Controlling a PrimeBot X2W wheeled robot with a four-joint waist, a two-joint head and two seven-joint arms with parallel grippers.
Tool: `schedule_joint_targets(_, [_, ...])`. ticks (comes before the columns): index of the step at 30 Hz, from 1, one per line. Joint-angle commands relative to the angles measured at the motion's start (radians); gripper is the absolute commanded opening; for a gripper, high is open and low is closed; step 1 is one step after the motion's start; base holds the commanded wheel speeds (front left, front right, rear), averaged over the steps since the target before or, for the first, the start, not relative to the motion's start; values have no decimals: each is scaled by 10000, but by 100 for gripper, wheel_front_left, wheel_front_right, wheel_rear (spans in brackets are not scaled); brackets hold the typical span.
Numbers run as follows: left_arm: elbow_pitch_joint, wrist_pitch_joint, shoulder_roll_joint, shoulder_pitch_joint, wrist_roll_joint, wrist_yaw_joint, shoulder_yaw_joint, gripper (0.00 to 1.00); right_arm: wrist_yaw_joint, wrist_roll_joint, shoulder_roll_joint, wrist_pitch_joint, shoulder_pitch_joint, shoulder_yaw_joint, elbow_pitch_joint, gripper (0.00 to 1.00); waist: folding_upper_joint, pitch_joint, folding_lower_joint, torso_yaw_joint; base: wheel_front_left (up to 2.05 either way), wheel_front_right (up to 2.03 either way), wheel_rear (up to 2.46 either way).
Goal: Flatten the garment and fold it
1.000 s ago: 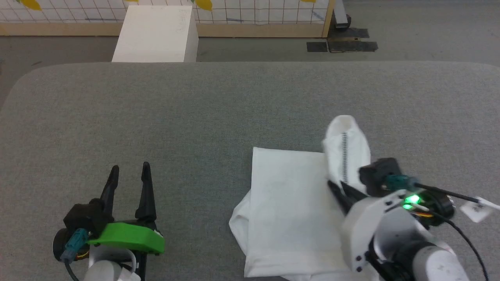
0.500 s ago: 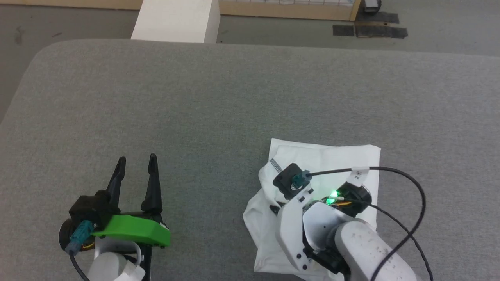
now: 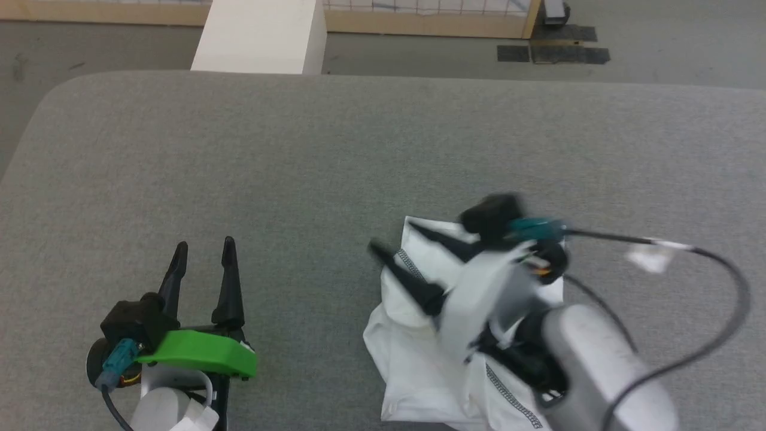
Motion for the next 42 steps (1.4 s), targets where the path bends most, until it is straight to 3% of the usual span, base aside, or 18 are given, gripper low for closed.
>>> schedule_joint_targets(1, [-36, -76, -29, 31, -12, -57, 53, 100, -13, 311, -12, -503, 295, -495, -387, 100, 0, -230, -1, -256, 0, 0, 0])
schedule_joint_targets(7, [-134, -76, -29, 190, 19, -49, 139, 100, -13, 961, -11, -1900, 1506, -3079, -1262, 100, 0, -469, -1, -679, 0, 0, 0])
schedule_joint_targets(11, [-190, -76, -29, 189, 39, -50, 148, 100, -13, 802, -11, -2129, 2210, -4427, -880, 100, 0, -508, -1, -821, 0, 0, 0])
schedule_joint_targets(14, [-218, -76, -29, 198, 46, -51, 148, 100, -13, 1339, -11, -2051, 2636, -4995, -266, 100, 0, -514, -1, -876, 0, 0, 0])
schedule_joint_targets(27, [-180, -76, -30, 190, 60, -60, 14, 100, -13, 3522, -11, -923, 2759, -4283, 2333, 100, 0, -421, -1, -694, 0, 0, 0])
schedule_joint_targets(33, [-128, -76, -30, 188, 44, -64, -42, 100, -13, 3801, -11, -295, 2326, -3831, 3389, 100, 0, -417, -1, -510, 0, 0, 0])
schedule_joint_targets(35, [-119, -76, -30, 207, 38, -65, -42, 100, -13, 3721, -11, -141, 2220, -3711, 3557, 38, 0, -436, -1, -485, 0, 0, 0])
schedule_joint_targets(36, [-116, -76, -30, 217, 38, -65, -39, 100, -13, 3605, -11, -104, 2182, -3702, 3608, 14, 0, -445, -1, -482, 0, 0, 0])
schedule_joint_targets(37, [-114, -76, -30, 229, 34, -65, -32, 100, -13, 3401, -11, -43, 2137, -3713, 3651, 0, 0, -456, -1, -484, 0, 0, 0])
schedule_joint_targets(42, [-179, -76, -30, 316, 16, -59, 51, 100, -13, 2207, -11, 448, 1916, -3760, 3244, 0, 0, -467, -1, -699, 0, 0, 0])
